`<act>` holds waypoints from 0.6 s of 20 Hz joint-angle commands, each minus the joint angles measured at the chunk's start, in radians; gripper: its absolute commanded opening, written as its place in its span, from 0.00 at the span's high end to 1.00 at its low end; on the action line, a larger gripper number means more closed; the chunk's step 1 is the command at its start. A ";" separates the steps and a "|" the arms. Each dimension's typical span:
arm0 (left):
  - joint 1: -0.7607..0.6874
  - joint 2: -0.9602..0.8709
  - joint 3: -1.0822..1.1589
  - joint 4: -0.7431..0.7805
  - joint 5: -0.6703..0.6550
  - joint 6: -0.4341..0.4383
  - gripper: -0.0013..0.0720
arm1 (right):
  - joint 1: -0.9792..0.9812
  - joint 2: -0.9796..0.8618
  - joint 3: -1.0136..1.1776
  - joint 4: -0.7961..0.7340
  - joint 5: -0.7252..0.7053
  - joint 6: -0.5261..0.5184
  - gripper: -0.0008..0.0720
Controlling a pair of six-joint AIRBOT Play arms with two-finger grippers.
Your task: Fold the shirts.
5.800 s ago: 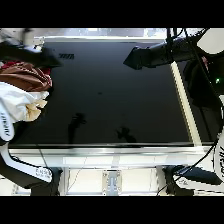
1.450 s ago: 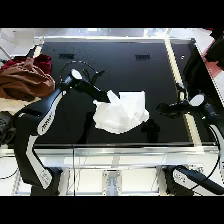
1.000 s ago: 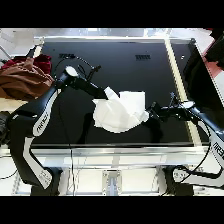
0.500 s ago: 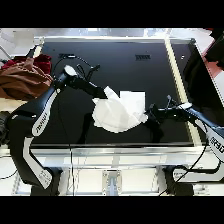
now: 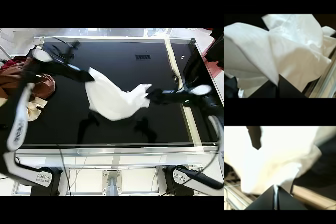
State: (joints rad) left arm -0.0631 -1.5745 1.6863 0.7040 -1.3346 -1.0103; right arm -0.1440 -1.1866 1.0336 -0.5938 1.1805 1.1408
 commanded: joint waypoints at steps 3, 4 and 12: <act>0.226 0.427 0.006 -0.002 -0.026 -0.041 0.97 | -0.042 0.368 0.362 -0.204 0.100 0.082 0.97; 0.245 0.506 0.006 -0.001 -0.029 -0.041 0.97 | -0.042 0.411 0.429 -0.203 0.075 0.082 0.97; 0.225 0.721 -0.068 0.118 0.040 -0.217 0.97 | -0.042 0.328 0.680 -0.266 -0.075 0.082 0.97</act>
State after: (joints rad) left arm 0.1658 -0.8764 1.6684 0.7258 -1.3090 -1.1149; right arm -0.1856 -0.7975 1.6634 -0.8024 1.1324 1.2171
